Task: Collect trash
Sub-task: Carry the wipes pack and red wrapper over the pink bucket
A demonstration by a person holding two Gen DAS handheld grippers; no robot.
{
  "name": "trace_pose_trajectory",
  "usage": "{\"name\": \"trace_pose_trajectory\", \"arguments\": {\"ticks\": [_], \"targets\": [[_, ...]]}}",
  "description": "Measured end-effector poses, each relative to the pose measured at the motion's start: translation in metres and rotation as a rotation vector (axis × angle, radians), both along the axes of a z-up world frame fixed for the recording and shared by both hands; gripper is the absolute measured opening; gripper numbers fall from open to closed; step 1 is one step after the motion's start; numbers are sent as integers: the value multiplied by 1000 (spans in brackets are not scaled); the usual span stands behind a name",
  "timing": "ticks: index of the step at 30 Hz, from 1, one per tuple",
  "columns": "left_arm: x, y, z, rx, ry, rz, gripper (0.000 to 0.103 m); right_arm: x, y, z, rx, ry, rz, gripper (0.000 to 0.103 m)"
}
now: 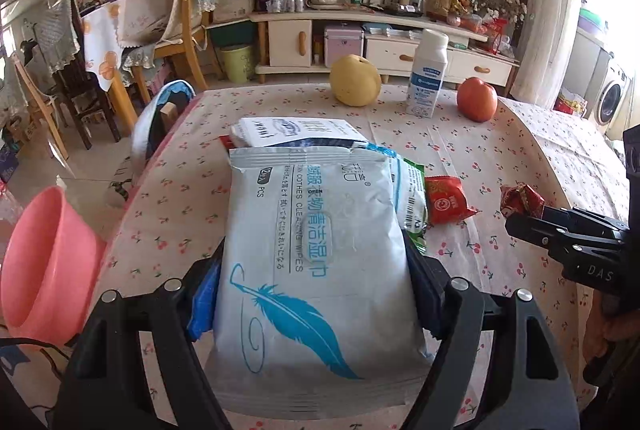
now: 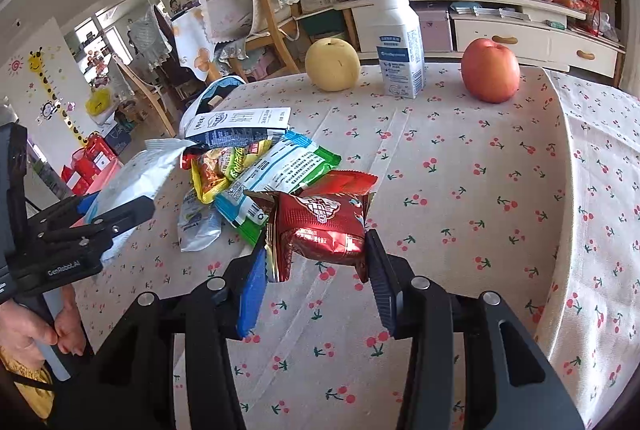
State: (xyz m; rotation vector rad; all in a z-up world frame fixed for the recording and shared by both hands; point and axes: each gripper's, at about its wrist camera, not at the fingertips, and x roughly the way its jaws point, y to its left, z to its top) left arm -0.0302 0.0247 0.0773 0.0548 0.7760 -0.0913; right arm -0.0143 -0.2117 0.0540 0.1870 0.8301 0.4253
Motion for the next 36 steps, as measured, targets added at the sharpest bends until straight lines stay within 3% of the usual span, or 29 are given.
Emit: {"name": "trace_pose_trajectory", "arguments": {"ticks": [7,21,36], "targets": [[-21,51,7,-32,-78,113,77,-10,17,-1,34,10,-9,47],[-21,134,15,-117,-141,284,77,-24,78,-3,-15,8,15,47],[-26,197,26,-179,-190,431,78,-24,177,19,-4,-13,141,47]]}}
